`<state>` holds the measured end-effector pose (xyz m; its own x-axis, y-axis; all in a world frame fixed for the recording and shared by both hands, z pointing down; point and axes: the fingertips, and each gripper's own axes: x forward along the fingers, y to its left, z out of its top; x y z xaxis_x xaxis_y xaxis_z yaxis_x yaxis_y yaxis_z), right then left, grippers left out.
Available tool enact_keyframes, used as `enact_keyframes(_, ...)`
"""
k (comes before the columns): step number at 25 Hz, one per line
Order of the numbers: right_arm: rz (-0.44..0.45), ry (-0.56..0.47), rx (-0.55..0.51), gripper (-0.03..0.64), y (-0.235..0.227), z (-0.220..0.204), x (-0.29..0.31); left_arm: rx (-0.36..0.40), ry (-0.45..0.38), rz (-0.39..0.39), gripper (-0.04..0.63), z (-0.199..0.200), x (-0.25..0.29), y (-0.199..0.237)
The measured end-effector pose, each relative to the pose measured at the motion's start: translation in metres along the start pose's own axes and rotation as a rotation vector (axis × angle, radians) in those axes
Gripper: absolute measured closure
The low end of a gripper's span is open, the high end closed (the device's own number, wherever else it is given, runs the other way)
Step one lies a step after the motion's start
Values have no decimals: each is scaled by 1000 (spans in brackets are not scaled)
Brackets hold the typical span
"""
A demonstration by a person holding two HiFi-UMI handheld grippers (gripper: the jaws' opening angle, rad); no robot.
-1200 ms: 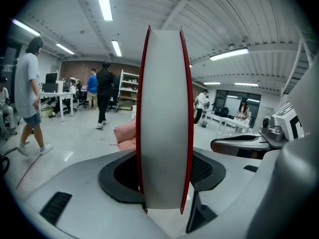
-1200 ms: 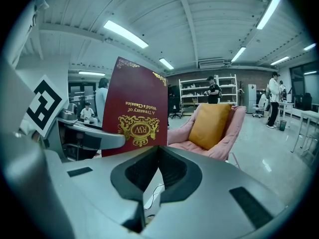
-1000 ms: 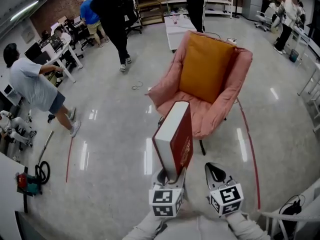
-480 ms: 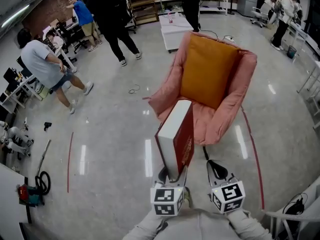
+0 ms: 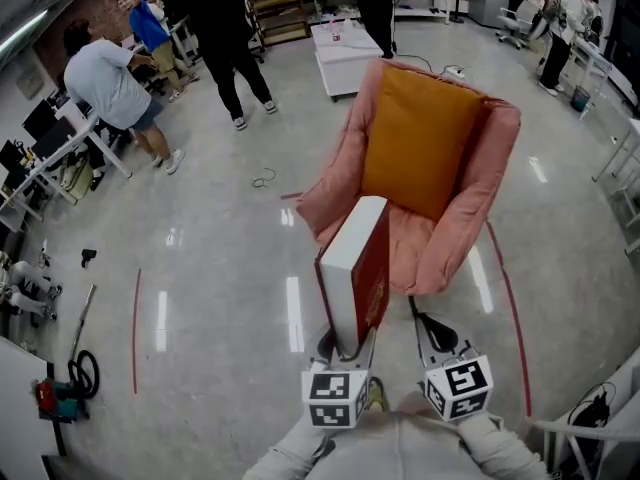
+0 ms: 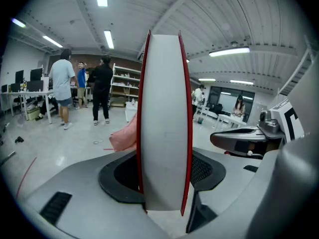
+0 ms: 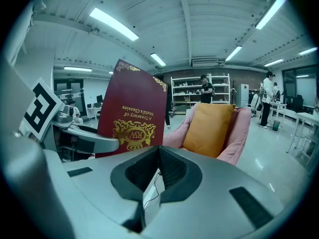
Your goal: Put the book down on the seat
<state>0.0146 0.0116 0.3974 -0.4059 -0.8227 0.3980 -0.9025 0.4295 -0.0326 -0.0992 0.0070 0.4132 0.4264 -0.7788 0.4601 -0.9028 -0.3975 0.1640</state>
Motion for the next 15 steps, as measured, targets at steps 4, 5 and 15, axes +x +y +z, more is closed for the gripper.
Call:
enact_keyframes(4, 3, 12, 1, 612, -1, -2, 11, -7, 8, 1, 347, -2, 9, 9)
enact_keyframes(5, 4, 16, 2, 612, -1, -2, 14, -8, 11, 1, 347, -2, 11, 11)
enact_keyframes(15, 13, 71, 42, 612, -25, -7, 46, -39, 63, -9, 347, 2, 48, 22)
